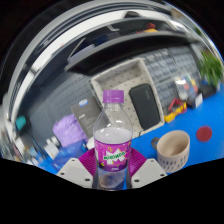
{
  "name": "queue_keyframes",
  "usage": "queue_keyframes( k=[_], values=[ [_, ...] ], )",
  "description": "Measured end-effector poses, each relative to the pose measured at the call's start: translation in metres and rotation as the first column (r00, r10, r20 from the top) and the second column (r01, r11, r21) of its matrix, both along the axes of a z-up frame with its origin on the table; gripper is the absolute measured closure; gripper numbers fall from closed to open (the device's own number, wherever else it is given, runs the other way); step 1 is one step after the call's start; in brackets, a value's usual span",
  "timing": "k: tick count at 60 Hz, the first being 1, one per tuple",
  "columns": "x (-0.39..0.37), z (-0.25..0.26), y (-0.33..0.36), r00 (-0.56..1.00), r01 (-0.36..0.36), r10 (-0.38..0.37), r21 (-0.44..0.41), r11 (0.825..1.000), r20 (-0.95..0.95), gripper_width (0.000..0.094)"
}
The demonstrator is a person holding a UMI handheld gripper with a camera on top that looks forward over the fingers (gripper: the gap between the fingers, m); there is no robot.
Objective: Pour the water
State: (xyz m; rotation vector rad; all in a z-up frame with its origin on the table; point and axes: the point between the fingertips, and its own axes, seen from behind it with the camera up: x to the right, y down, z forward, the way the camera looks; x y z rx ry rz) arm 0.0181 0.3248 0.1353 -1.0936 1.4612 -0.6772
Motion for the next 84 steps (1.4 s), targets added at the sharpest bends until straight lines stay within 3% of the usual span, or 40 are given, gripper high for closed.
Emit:
queue_keyframes(
  k=[2, 5, 11, 16, 19, 22, 26, 32, 38, 45, 47, 49, 51, 56, 60, 63, 65, 69, 73, 76, 80, 82, 84],
  values=[
    [0.002, 0.005, 0.001, 1.000, 0.009, -0.007, 0.103, 0.995, -0.014, 0.0548],
    [0.004, 0.010, 0.003, 0.999, 0.020, -0.011, 0.256, 0.966, -0.038, 0.0546],
    [0.010, 0.012, 0.003, 0.994, 0.076, -0.025, 0.489, 0.869, -0.110, 0.0548],
    [0.014, 0.015, 0.001, 0.987, 0.129, -0.035, 0.655, 0.744, -0.154, 0.0548],
    [0.017, 0.017, -0.004, 0.981, 0.166, -0.034, 0.742, 0.650, -0.191, 0.0547],
    [0.018, 0.018, -0.009, 0.977, 0.193, -0.037, 0.803, 0.564, -0.209, 0.0547],
    [0.022, 0.018, -0.015, 0.973, 0.219, -0.039, 0.857, 0.467, -0.227, 0.0547],
    [0.027, 0.020, -0.018, 0.966, 0.247, -0.019, 0.906, 0.344, -0.256, 0.0547],
    [0.030, 0.016, -0.015, 0.957, 0.278, 0.018, 0.931, 0.236, -0.291, 0.0547],
    [0.030, 0.010, -0.023, 0.949, 0.312, 0.015, 0.946, 0.092, -0.315, 0.0546],
    [0.032, 0.008, -0.026, 0.947, 0.320, 0.011, 0.945, 0.066, -0.322, 0.0547],
    [0.031, 0.007, -0.026, 0.944, 0.329, 0.017, 0.943, 0.055, -0.330, 0.0545],
    [0.030, 0.005, -0.025, 0.942, 0.333, 0.025, 0.941, 0.056, -0.335, 0.0546],
    [0.029, 0.006, -0.022, 0.942, 0.330, 0.043, 0.940, 0.088, -0.334, 0.0545],
    [0.029, 0.008, -0.020, 0.942, 0.319, 0.060, 0.938, 0.136, -0.330, 0.0545],
    [0.028, 0.013, -0.019, 0.946, 0.300, 0.067, 0.934, 0.193, -0.317, 0.0546],
    [0.028, 0.016, -0.019, 0.950, 0.280, 0.065, 0.928, 0.246, -0.305, 0.0546],
    [0.026, 0.030, -0.022, 0.957, 0.236, 0.072, 0.898, 0.370, -0.281, 0.0544],
    [0.024, 0.043, -0.030, 0.966, 0.173, 0.073, 0.827, 0.535, -0.249, 0.0545],
    [0.025, 0.056, -0.043, 0.973, 0.127, 0.060, 0.737, 0.664, -0.222, 0.0545],
    [0.027, 0.072, -0.070, 0.983, 0.081, 0.029, 0.575, 0.814, -0.180, 0.0544],
    [0.030, 0.081, -0.084, 0.987, 0.072, 0.007, 0.480, 0.874, -0.161, 0.0545],
    [0.032, 0.088, -0.099, 0.990, 0.064, -0.009, 0.383, 0.921, -0.144, 0.0546]
  ],
)
